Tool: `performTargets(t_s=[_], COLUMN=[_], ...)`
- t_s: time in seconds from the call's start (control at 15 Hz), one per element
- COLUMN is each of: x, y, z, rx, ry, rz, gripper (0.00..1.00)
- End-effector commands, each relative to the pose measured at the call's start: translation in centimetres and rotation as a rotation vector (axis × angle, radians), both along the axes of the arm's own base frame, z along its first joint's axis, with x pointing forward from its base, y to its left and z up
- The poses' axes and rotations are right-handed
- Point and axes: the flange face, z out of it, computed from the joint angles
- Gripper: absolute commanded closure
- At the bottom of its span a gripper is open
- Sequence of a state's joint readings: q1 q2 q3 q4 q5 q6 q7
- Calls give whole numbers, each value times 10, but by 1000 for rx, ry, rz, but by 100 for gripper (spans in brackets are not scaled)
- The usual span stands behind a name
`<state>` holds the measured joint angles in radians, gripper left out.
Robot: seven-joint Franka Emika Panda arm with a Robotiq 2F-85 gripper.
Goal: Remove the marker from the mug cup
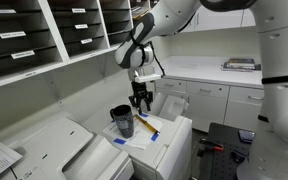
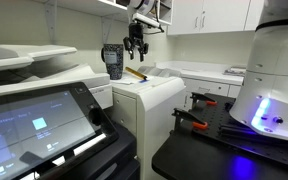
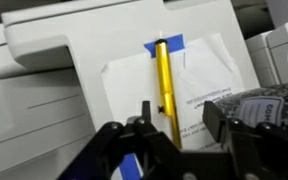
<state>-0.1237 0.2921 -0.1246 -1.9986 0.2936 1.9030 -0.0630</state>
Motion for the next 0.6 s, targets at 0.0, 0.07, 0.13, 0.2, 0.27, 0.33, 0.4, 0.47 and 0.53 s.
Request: performTargets(t_s=[0.0, 0.07, 0.13, 0.2, 0.27, 0.33, 0.4, 0.47, 0.53], x=[-2, -2, -4, -6, -11, -16, -22, -27, -34], y=[4, 5, 6, 6, 7, 9, 11, 12, 16], z=[37, 52, 68, 83, 100, 113, 127, 135, 145], rx=[-63, -83, -102, -108, -125, -131, -130, -137, -132], ry=[-167, -212, -251, -277, -296, -312, -318, -327, -325], rz=[58, 76, 92, 98, 105, 117, 128, 137, 157], gripper=[8, 1, 0, 0, 0, 0, 0, 0, 0])
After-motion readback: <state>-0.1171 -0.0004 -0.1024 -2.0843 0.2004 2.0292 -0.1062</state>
